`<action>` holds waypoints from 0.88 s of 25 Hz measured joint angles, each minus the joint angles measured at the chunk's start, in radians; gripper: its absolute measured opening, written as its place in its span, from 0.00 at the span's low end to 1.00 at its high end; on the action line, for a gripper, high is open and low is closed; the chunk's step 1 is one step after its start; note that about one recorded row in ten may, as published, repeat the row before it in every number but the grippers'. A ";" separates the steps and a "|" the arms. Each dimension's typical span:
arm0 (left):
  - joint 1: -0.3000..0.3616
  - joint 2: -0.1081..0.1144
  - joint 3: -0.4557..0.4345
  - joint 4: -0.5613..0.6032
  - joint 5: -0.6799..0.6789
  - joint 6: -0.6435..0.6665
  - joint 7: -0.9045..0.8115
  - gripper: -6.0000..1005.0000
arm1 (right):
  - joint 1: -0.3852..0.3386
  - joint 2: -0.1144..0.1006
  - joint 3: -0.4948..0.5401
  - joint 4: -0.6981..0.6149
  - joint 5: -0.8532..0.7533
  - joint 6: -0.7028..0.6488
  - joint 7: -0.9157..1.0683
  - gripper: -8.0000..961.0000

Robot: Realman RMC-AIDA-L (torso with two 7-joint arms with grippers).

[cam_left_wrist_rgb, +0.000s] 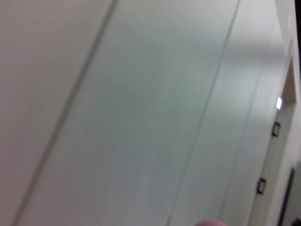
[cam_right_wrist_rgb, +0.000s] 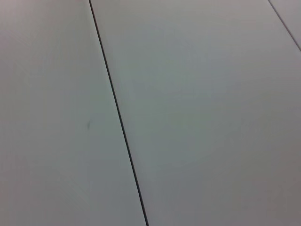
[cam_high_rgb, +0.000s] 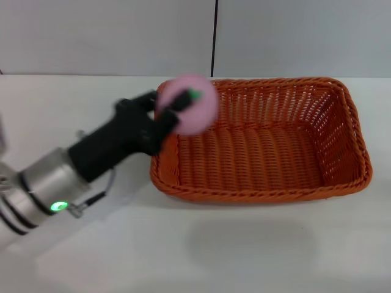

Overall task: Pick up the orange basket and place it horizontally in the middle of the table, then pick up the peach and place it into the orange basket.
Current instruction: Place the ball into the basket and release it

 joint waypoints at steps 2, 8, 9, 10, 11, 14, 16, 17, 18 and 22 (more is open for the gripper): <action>-0.013 -0.001 0.000 -0.039 0.032 0.045 0.031 0.20 | 0.000 0.000 0.000 0.005 0.000 -0.006 0.000 0.44; -0.018 -0.001 -0.002 -0.084 0.072 0.120 0.088 0.41 | 0.002 0.001 0.001 0.008 -0.001 -0.005 0.002 0.44; -0.016 -0.001 -0.001 -0.086 0.072 0.126 0.094 0.45 | 0.005 0.001 0.001 0.008 -0.002 -0.002 0.002 0.44; -0.014 -0.001 -0.001 -0.088 0.072 0.131 0.100 0.47 | 0.008 0.000 0.000 0.008 -0.003 0.000 0.002 0.44; -0.012 -0.001 -0.001 -0.090 0.072 0.134 0.103 0.50 | 0.012 -0.001 0.000 0.007 -0.003 0.001 0.002 0.44; 0.000 -0.001 -0.005 -0.093 0.073 0.137 0.109 0.57 | 0.027 -0.003 0.000 0.004 -0.003 0.003 0.002 0.44; 0.011 -0.001 -0.011 -0.093 0.072 0.139 0.111 0.61 | 0.037 -0.003 0.000 0.002 -0.003 0.009 0.003 0.44; 0.019 0.000 -0.019 -0.091 0.069 0.139 0.114 0.64 | 0.043 -0.004 -0.001 -0.001 -0.003 0.019 0.002 0.44; 0.029 0.001 -0.032 -0.089 0.065 0.139 0.121 0.66 | 0.049 -0.005 -0.005 -0.009 -0.005 0.045 0.000 0.44; 0.118 0.006 -0.171 -0.082 0.062 0.134 0.192 0.76 | 0.058 -0.006 -0.011 -0.039 -0.008 0.107 0.000 0.44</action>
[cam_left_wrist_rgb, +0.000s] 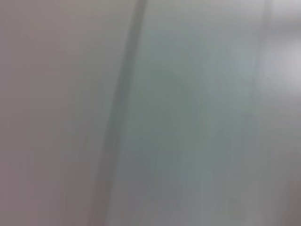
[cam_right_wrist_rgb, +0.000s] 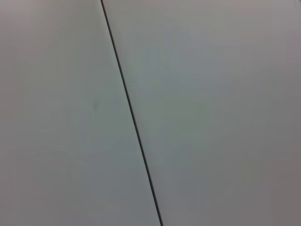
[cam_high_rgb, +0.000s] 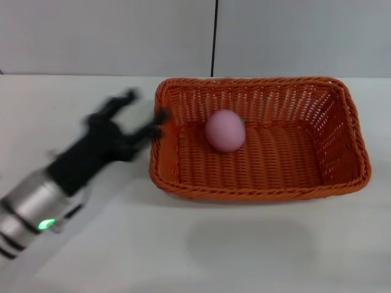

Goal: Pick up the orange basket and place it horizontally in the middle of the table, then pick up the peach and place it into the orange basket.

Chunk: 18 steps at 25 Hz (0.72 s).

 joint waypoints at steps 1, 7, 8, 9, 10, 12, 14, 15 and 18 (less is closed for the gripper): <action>0.038 0.000 -0.062 0.000 0.000 -0.003 0.033 0.78 | 0.000 0.000 0.000 0.000 0.000 0.000 0.000 0.44; 0.210 -0.005 -0.360 -0.014 -0.001 -0.047 0.168 0.83 | 0.010 -0.003 -0.005 -0.052 -0.015 0.090 -0.001 0.52; 0.235 -0.007 -0.410 -0.014 -0.001 -0.053 0.183 0.83 | 0.013 -0.003 -0.005 -0.054 -0.015 0.103 -0.005 0.54; 0.255 -0.007 -0.456 -0.014 -0.001 -0.057 0.194 0.83 | 0.016 -0.002 -0.004 -0.055 -0.015 0.114 -0.008 0.56; 0.266 -0.008 -0.484 -0.014 -0.001 -0.059 0.199 0.83 | 0.019 -0.001 -0.003 -0.055 -0.015 0.117 -0.008 0.58; 0.286 -0.008 -0.532 -0.010 -0.001 -0.060 0.204 0.83 | 0.029 0.001 0.007 -0.056 -0.011 0.120 -0.015 0.62; 0.300 -0.008 -0.549 -0.006 -0.001 -0.062 0.205 0.83 | 0.041 0.002 0.029 -0.055 -0.008 0.120 -0.038 0.66; 0.306 -0.008 -0.553 -0.003 -0.001 -0.064 0.206 0.83 | 0.047 0.002 0.038 -0.054 -0.007 0.121 -0.048 0.67; 0.310 -0.008 -0.553 0.002 -0.001 -0.065 0.210 0.83 | 0.056 0.002 0.033 -0.046 -0.013 0.129 -0.053 0.72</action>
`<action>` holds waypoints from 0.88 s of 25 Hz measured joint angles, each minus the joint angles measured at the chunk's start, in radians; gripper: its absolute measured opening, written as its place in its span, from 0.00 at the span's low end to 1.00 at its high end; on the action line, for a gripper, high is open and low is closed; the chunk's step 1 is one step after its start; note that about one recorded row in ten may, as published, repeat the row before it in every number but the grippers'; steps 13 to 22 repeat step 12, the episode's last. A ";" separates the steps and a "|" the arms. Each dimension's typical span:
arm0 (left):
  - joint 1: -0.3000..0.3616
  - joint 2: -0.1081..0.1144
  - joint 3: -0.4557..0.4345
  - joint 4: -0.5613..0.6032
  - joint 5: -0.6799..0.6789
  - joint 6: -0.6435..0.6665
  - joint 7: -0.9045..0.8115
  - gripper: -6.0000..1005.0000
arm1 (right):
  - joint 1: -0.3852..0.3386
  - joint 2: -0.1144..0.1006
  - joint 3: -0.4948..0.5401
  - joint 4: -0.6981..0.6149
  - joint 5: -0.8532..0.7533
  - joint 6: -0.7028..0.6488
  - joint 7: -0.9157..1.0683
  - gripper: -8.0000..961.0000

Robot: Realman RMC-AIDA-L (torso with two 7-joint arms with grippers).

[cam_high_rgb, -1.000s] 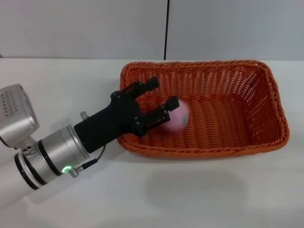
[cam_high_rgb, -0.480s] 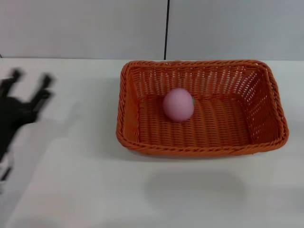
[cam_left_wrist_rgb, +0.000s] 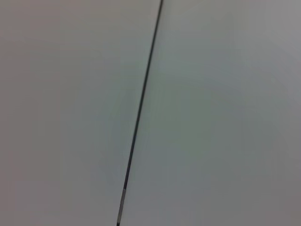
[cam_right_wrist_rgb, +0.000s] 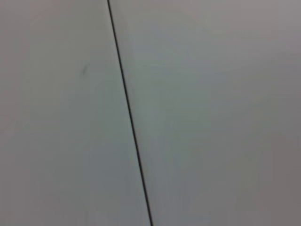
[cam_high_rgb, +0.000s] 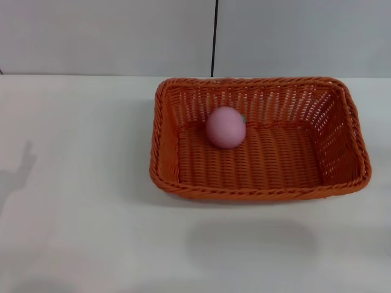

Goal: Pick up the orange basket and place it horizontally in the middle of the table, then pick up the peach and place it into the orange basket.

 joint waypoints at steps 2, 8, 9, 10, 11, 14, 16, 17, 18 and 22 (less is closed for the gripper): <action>0.002 -0.002 0.008 0.004 0.007 -0.002 0.079 0.83 | 0.001 0.001 -0.005 0.005 -0.002 0.005 0.000 0.75; 0.021 -0.007 0.016 -0.022 0.010 -0.020 0.178 0.83 | 0.023 -0.001 -0.003 0.020 0.001 0.084 0.002 0.75; 0.021 -0.007 0.016 -0.026 0.008 -0.017 0.172 0.83 | 0.026 -0.001 -0.003 0.019 0.002 0.089 0.002 0.75; 0.021 -0.007 0.016 -0.026 0.006 -0.015 0.169 0.83 | 0.028 -0.001 -0.004 0.017 0.002 0.091 0.002 0.75; 0.018 -0.007 0.017 -0.026 0.005 -0.010 0.165 0.83 | 0.028 -0.001 -0.006 0.017 0.002 0.091 0.003 0.75; 0.016 -0.007 0.017 -0.026 0.005 -0.008 0.163 0.83 | 0.028 -0.001 -0.007 0.017 0.002 0.091 0.004 0.75; 0.016 -0.007 0.017 -0.026 0.005 -0.008 0.163 0.83 | 0.028 -0.001 -0.007 0.017 0.002 0.091 0.004 0.75; 0.016 -0.007 0.017 -0.026 0.005 -0.008 0.163 0.83 | 0.028 -0.001 -0.007 0.017 0.002 0.091 0.004 0.75; 0.016 -0.007 0.017 -0.026 0.005 -0.008 0.163 0.83 | 0.028 -0.001 -0.007 0.017 0.002 0.091 0.004 0.75; 0.016 -0.007 0.017 -0.026 0.005 -0.008 0.163 0.83 | 0.028 -0.001 -0.007 0.017 0.002 0.091 0.004 0.75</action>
